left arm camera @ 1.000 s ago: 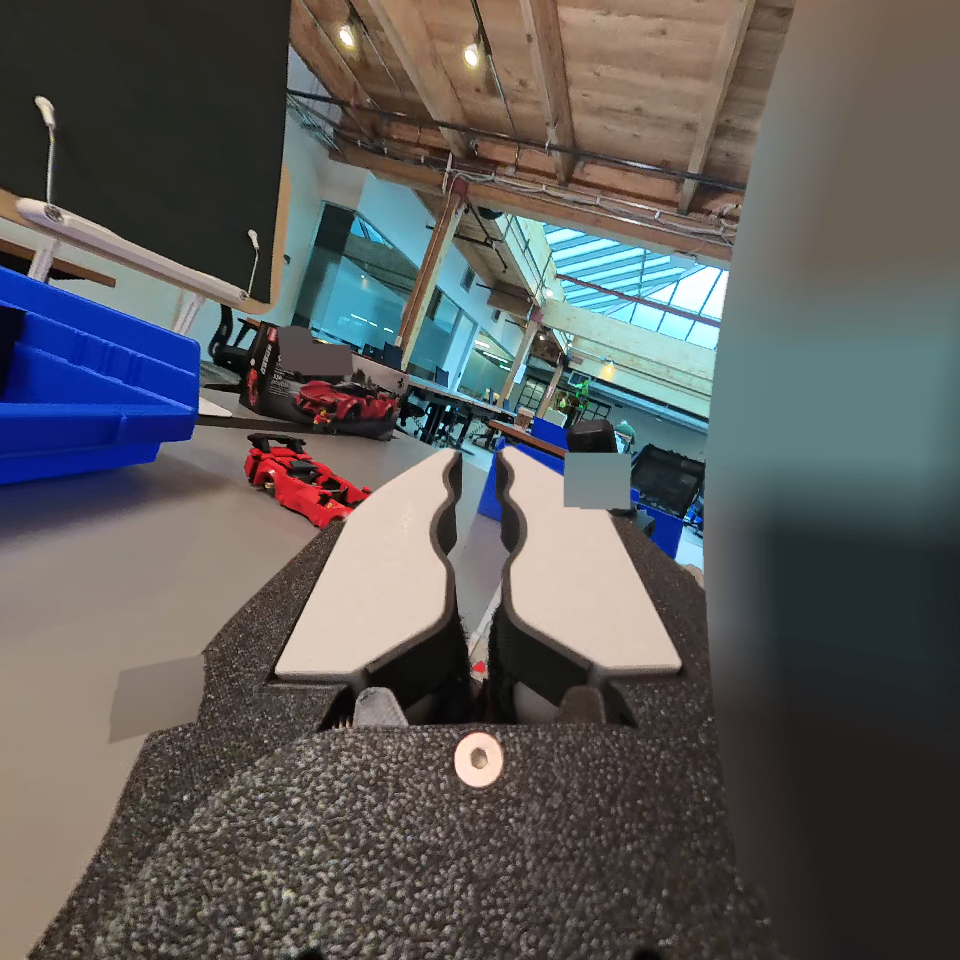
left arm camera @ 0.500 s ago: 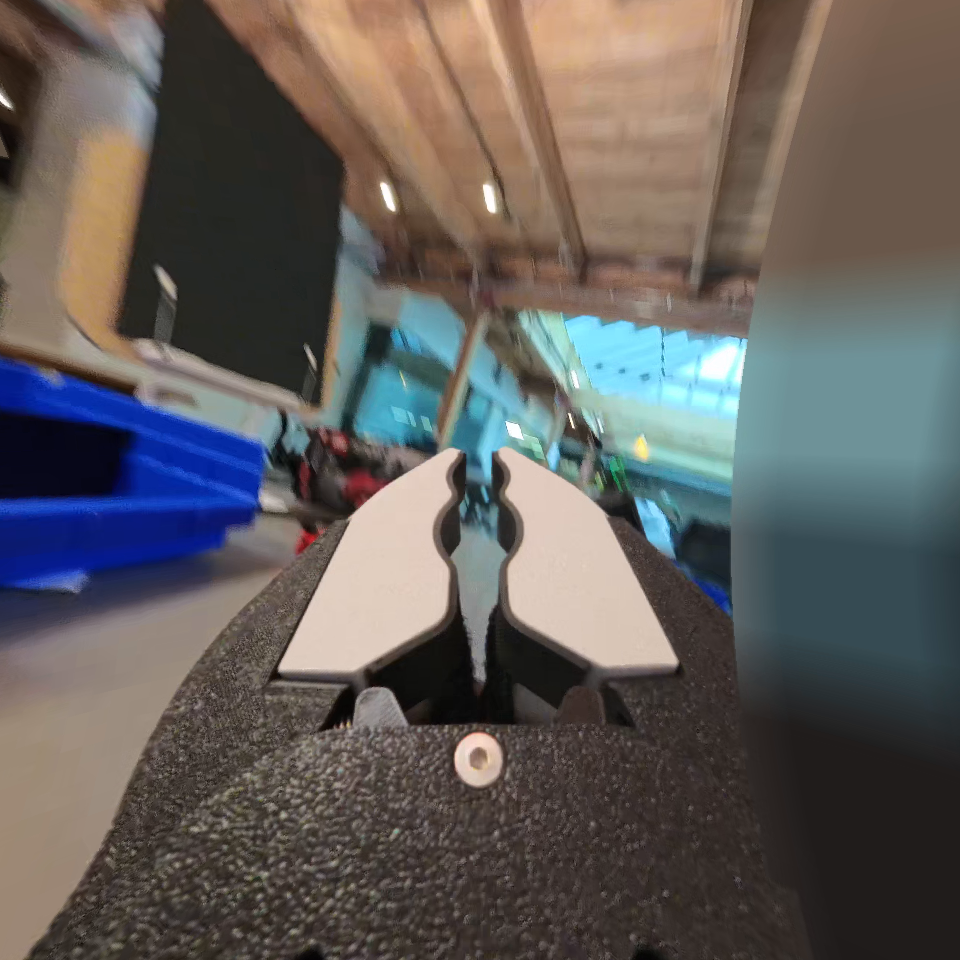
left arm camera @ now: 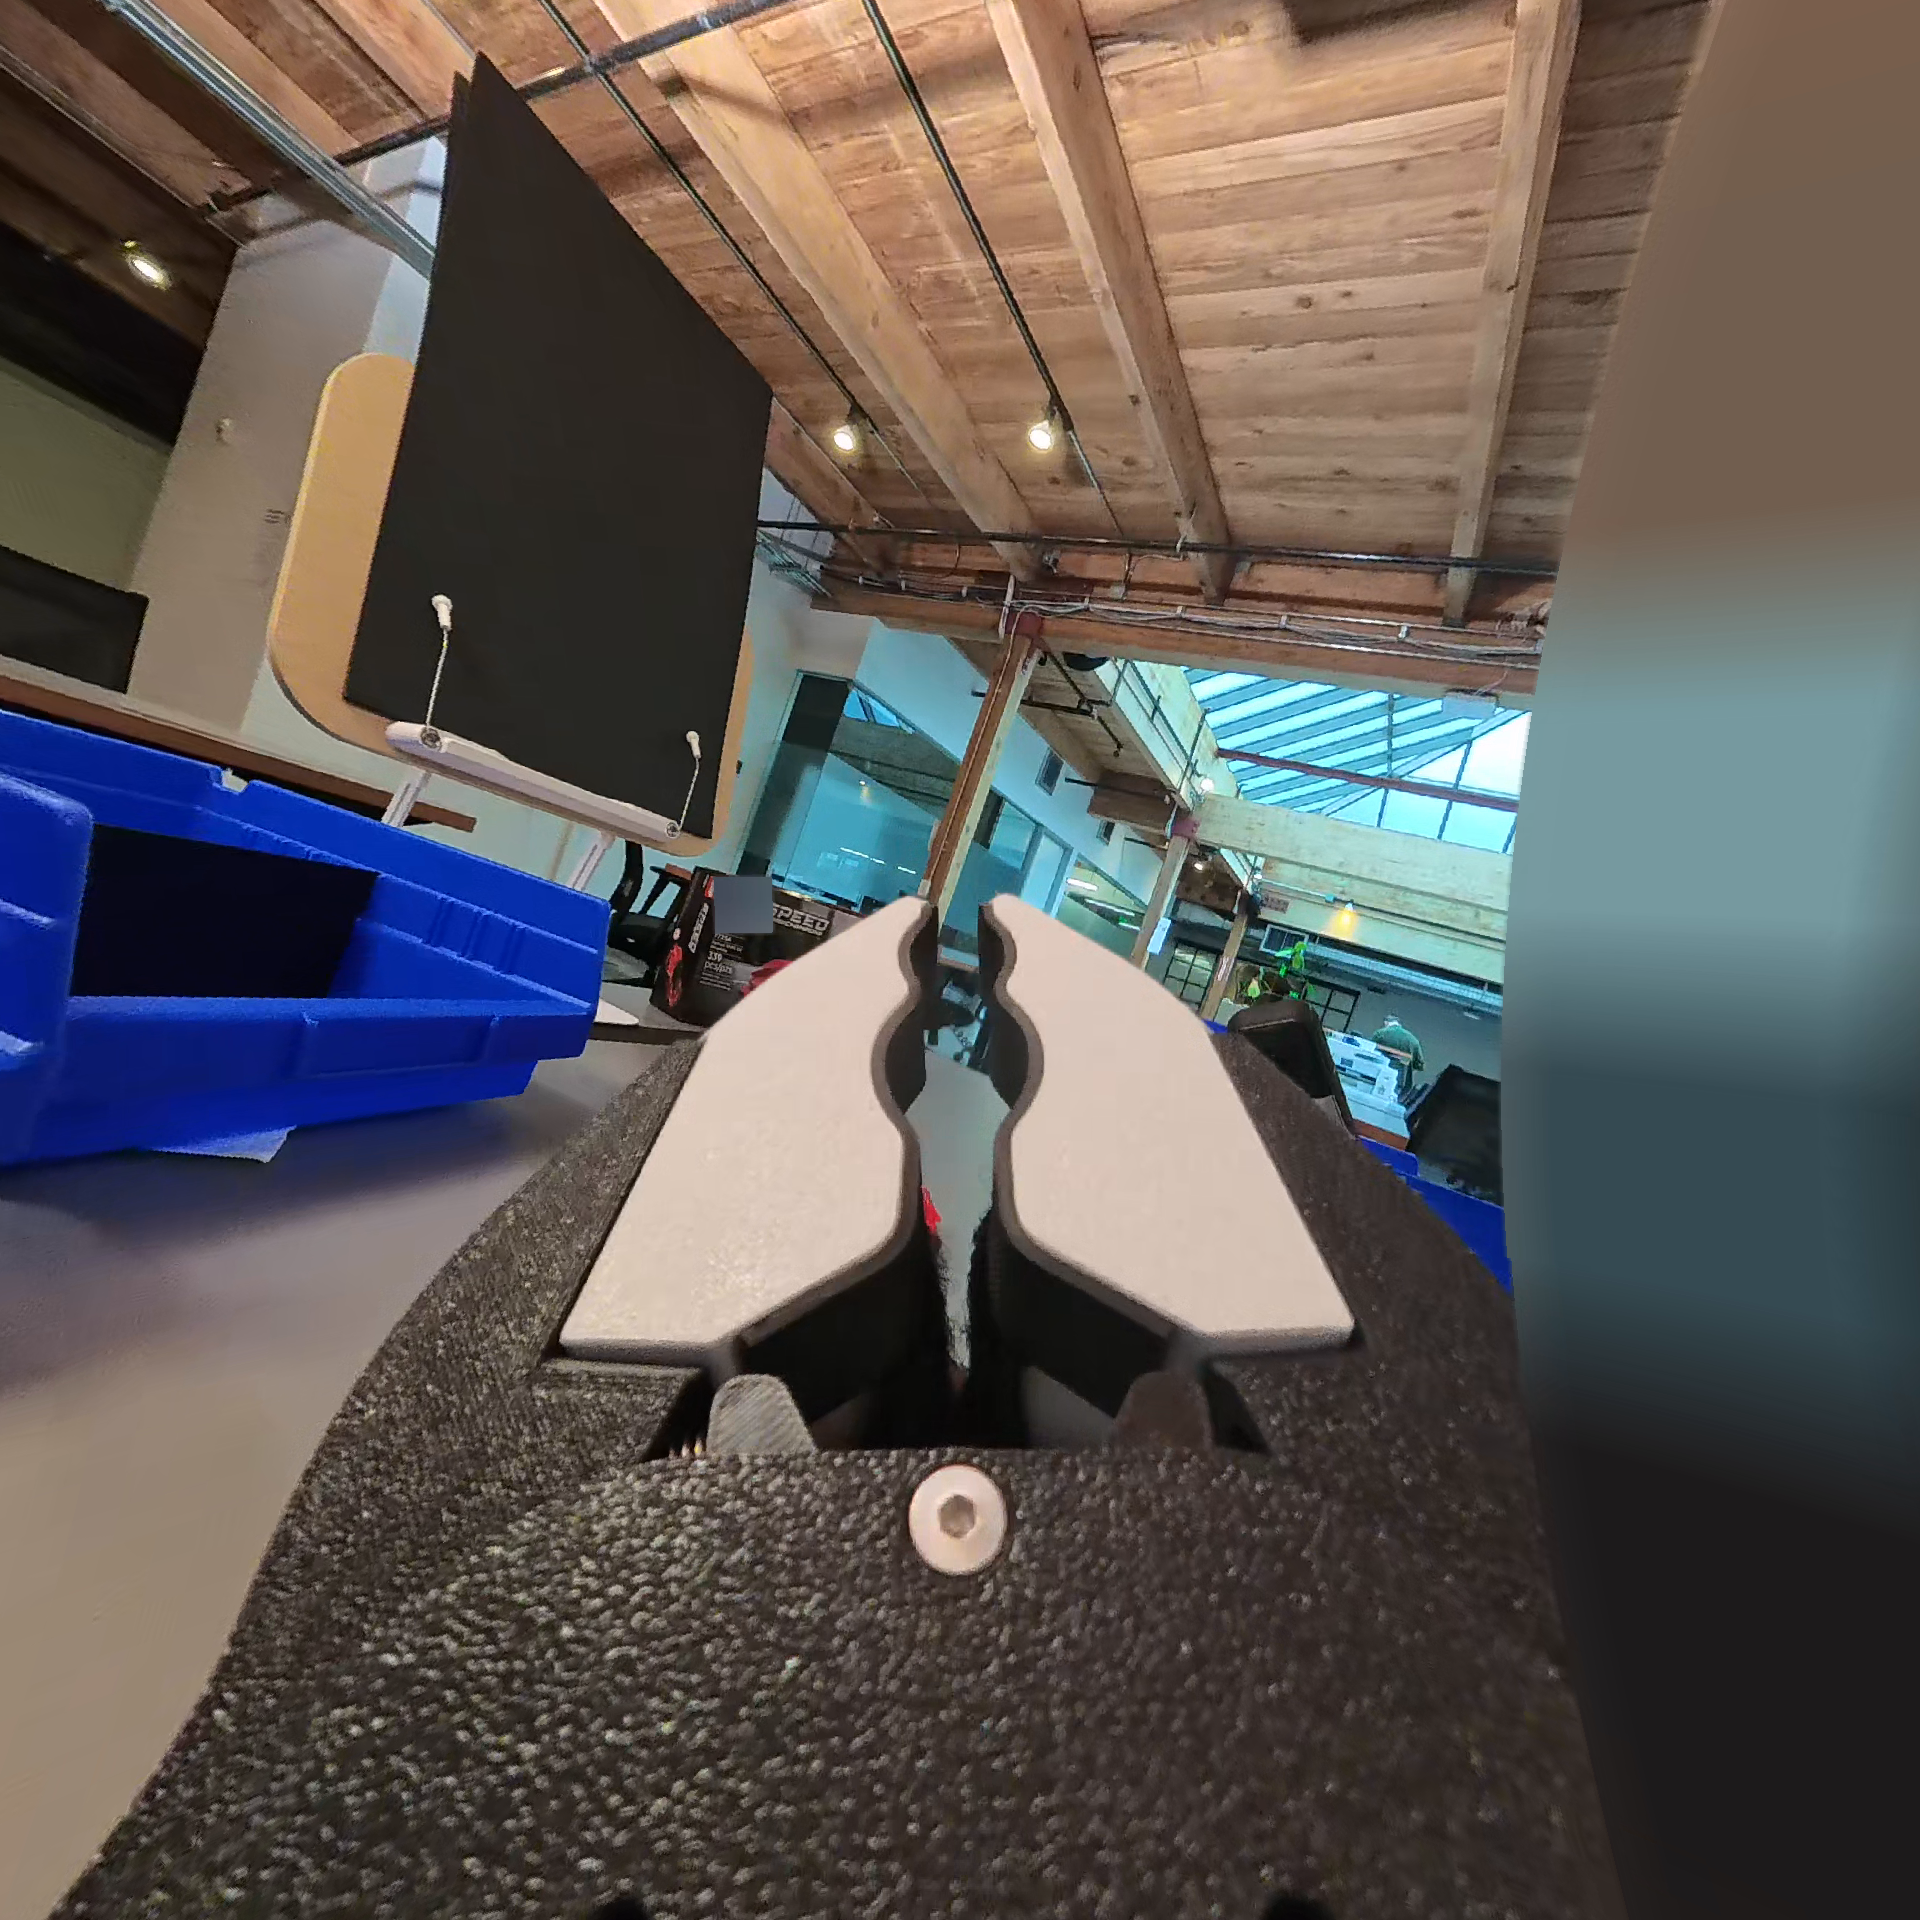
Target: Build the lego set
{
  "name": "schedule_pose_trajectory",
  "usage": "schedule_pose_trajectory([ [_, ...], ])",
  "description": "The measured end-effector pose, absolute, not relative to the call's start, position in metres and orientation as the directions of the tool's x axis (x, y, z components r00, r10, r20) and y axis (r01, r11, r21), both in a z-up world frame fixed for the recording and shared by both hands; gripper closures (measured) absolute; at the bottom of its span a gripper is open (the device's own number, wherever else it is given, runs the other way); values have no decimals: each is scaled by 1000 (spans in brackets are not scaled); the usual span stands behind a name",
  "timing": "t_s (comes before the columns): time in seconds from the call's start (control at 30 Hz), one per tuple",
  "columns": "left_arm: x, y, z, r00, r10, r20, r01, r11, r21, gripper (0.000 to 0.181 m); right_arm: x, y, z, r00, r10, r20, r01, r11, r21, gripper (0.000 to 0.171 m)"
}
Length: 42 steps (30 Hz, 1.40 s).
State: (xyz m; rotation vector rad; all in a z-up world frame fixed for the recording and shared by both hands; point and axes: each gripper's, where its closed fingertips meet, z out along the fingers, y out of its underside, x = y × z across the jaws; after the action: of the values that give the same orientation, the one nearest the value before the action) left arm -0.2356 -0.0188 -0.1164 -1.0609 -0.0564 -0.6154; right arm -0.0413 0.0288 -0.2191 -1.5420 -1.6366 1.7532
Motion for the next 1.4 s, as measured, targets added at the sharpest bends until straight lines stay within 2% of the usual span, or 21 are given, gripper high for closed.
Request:
schedule_pose_trajectory([
  [0.27, -212, -8, -126, 810, -503, 299, 457, 224, -861, 173, -41, 29, -219, -387, 780, -492, 432, -318, -844, 154],
  [0.4, -178, 4, -148, 802, -555, 222, 296, 47, -954, 168, -41, 28, -218, -392, 777, -493, 428, -320, -845, 154],
  [0.5, -152, 8, -162, 788, -585, 192, 168, -95, -981, 159, -41, 29, -218, -391, 776, -495, 425, -325, -845, 154],
  [0.6, -116, -1, -157, 711, -690, 135, 71, -120, -990, 144, -41, 29, -217, -393, 773, -498, 426, -328, -844, 154],
  [0.73, -75, -4, -163, 591, -802, 87, -63, -154, -986, 140, -41, 28, -217, -402, 747, -529, 437, -352, -828, 154],
  [0.87, -51, 8, -191, 547, -832, -91, -311, -101, -945, 143, -39, 24, -216, -423, 718, -552, 449, -363, -817, 154],
  [1.0, -40, 22, -207, 517, -780, -354, -517, 46, -855, 145, -36, 16, -216, -461, 648, -607, 485, -388, -783, 155],
  [1.07, -36, 22, -205, 503, -761, -409, -530, 103, -842, 150, -33, 12, -212, -487, 622, -612, 484, -392, -783, 154],
  [1.4, -24, 10, -199, 436, -778, -453, -509, 203, -837, 162, -26, 3, -204, -561, 547, -621, 480, -397, -783, 155],
])
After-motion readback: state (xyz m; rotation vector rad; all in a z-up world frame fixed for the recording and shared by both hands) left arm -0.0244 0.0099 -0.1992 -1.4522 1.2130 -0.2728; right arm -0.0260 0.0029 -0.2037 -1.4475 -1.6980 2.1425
